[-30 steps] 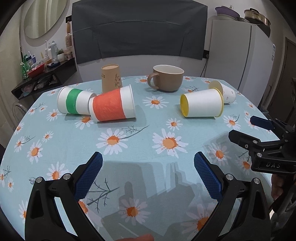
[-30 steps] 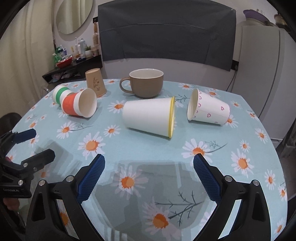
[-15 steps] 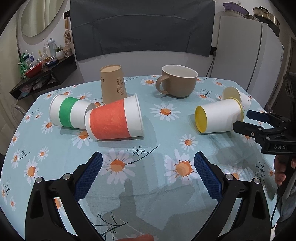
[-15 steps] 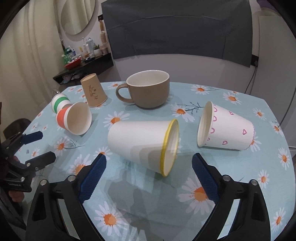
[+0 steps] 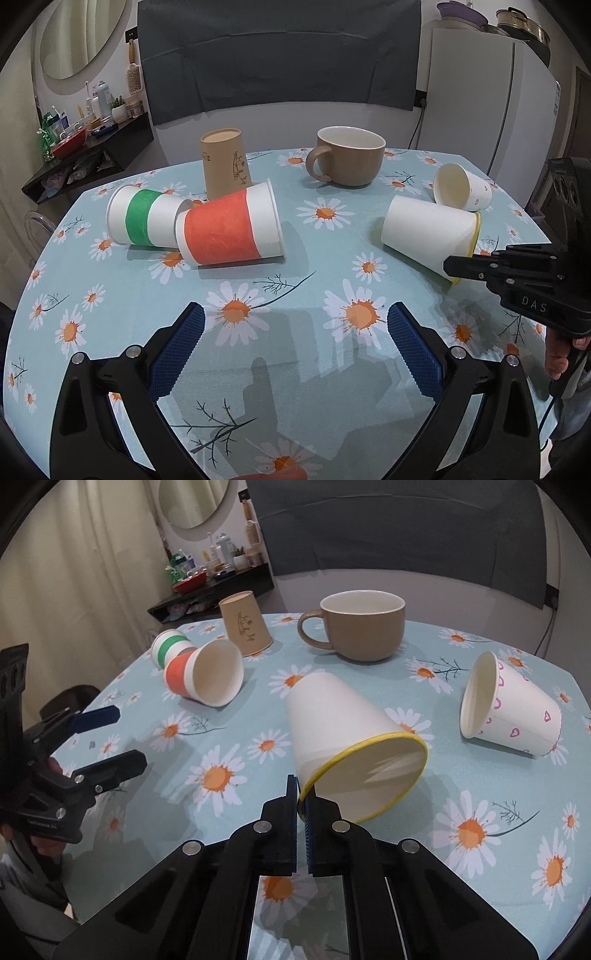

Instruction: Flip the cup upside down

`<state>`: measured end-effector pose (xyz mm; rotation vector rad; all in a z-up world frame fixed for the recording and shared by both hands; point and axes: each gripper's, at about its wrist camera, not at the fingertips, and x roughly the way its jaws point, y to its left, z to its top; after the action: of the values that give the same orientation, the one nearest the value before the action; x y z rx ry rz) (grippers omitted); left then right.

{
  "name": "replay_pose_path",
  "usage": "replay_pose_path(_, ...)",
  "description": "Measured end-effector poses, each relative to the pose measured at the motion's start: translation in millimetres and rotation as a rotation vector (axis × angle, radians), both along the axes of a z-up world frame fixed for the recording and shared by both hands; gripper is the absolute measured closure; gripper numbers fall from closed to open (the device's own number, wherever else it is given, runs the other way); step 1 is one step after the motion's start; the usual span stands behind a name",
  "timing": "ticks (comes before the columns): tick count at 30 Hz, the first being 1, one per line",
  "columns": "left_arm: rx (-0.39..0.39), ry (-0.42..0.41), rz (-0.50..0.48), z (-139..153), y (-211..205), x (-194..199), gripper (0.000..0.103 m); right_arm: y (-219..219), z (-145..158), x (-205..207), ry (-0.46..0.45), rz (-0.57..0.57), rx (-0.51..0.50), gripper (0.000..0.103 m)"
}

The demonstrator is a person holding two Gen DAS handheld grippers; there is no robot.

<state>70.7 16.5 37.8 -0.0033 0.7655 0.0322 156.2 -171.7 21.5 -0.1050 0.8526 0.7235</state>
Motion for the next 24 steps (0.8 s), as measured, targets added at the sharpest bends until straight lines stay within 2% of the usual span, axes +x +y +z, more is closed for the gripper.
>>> replay_pose_path(2, 0.002, -0.003, 0.006, 1.8, 0.0, -8.1, 0.006, 0.2, -0.5, -11.2, 0.017, 0.022, 0.020, 0.099)
replay_pose_path(14, -0.028, -0.020, 0.014, 5.9, 6.9, -70.7, 0.006, 20.0, -1.8, -95.4, -0.038, 0.077, 0.013, 0.099)
replay_pose_path(24, -0.042, -0.051, 0.014, 6.7, 11.3, -115.9, 0.006, 38.3, -7.2, -143.7, -0.052, 0.106, 0.011, 0.099)
